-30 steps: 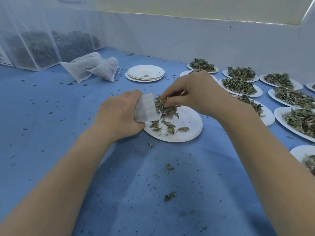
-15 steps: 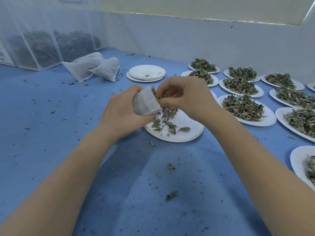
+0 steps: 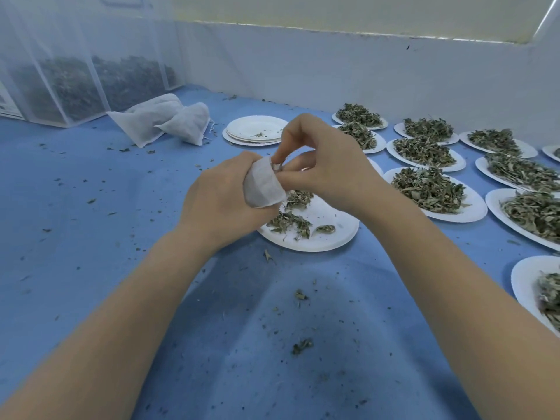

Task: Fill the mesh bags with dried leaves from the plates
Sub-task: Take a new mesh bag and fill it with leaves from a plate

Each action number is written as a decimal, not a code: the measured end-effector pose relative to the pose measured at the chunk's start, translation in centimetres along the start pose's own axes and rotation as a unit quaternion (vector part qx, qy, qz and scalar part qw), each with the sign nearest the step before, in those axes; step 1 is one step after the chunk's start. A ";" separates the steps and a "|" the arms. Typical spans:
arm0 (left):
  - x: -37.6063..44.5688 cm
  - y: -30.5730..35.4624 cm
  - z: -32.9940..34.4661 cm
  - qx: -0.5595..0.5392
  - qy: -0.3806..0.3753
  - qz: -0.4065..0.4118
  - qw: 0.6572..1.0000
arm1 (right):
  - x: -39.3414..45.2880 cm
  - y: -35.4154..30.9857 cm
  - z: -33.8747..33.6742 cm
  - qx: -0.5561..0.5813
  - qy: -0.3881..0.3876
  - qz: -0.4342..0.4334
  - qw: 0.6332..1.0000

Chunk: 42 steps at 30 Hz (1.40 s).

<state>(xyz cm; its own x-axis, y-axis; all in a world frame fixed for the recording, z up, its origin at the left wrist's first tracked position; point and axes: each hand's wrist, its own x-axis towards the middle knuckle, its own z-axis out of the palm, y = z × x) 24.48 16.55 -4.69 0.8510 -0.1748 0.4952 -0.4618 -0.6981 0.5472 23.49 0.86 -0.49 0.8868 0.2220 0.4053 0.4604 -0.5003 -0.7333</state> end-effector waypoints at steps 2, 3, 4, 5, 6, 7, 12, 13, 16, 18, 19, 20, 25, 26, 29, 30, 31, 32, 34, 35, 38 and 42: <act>-0.1 0.3 0.1 -0.001 0.009 0.011 1.000 | 0.2 0.3 0.4 -0.064 0.036 -0.020 0.997; -0.1 0.3 0.1 0.000 0.015 0.017 1.000 | 0.3 0.5 0.5 -0.098 0.041 -0.019 0.994; -0.1 0.3 0.2 0.002 0.021 0.023 1.000 | 0.4 0.6 0.6 -0.127 0.042 -0.008 0.991; -0.1 0.3 0.2 0.005 0.028 0.029 0.999 | 0.5 0.8 0.5 -0.144 0.038 0.011 0.989; -0.1 0.3 0.2 0.008 0.036 0.034 0.999 | 0.5 1.0 0.5 -0.143 0.025 0.033 0.989; 0.0 0.3 0.3 0.013 0.045 0.037 0.998 | 0.5 1.0 0.5 -0.123 0.009 0.053 0.991; 0.2 0.1 0.7 0.044 0.068 0.033 0.996 | 0.5 0.3 0.5 -0.096 0.015 0.048 0.994; 0.3 0.0 0.7 0.050 0.069 0.032 0.996 | 0.5 0.1 0.3 -0.100 0.010 0.048 0.994; 0.5 -0.2 0.8 0.076 0.071 0.033 0.994 | 0.4 -0.4 -0.4 -0.096 -0.018 0.067 0.993; 0.5 -0.3 0.8 0.091 0.072 0.038 0.993 | 0.3 -0.5 -0.9 -0.079 -0.023 0.076 0.994; 0.5 -0.3 0.8 0.093 0.074 0.040 0.992 | 0.3 -0.7 -1.1 -0.074 -0.026 0.075 0.994; 0.5 -0.3 0.8 0.092 0.078 0.041 0.992 | 0.3 -0.8 -1.2 -0.075 -0.033 0.071 0.994; 0.2 0.0 0.8 0.087 0.087 0.074 0.990 | 0.0 -0.8 -0.8 -0.092 -0.053 0.041 0.994; 0.2 0.0 0.8 0.090 0.087 0.084 0.989 | 0.0 -0.8 -0.5 -0.097 -0.048 0.036 0.993; 0.0 0.4 1.0 0.094 0.096 0.114 0.984 | 0.1 -0.7 0.6 -0.153 -0.040 0.027 0.987; 0.0 0.7 1.1 0.098 0.100 0.127 0.982 | 0.2 -0.7 1.0 -0.176 -0.043 0.025 0.983; -0.1 0.9 1.2 0.103 0.104 0.140 0.979 | 0.1 -0.8 1.4 -0.189 -0.053 0.022 0.980; -0.1 1.0 1.4 0.108 0.108 0.149 0.977 | 0.0 -0.8 1.7 -0.188 -0.069 0.022 0.980; -0.2 1.1 1.6 0.109 0.115 0.158 0.975 | -0.1 -0.7 1.9 -0.177 -0.101 0.023 0.979; -0.2 1.1 1.5 0.106 0.117 0.160 0.974 | -0.1 -0.7 1.8 -0.175 -0.117 0.025 0.977; -0.1 1.0 1.3 0.098 0.105 0.154 0.978 | 0.1 -0.6 1.0 -0.155 -0.152 0.028 0.976; 0.2 0.1 0.8 0.098 0.060 0.078 0.990 | 0.0 -0.5 -0.6 -0.067 -0.099 0.021 0.993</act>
<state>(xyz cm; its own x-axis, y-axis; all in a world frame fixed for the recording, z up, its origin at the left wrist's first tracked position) 24.83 15.84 -5.08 0.7314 -0.2160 0.6468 -0.5180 -0.7929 0.3209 23.25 0.60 0.17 0.9014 0.3524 0.2514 0.4256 -0.6157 -0.6631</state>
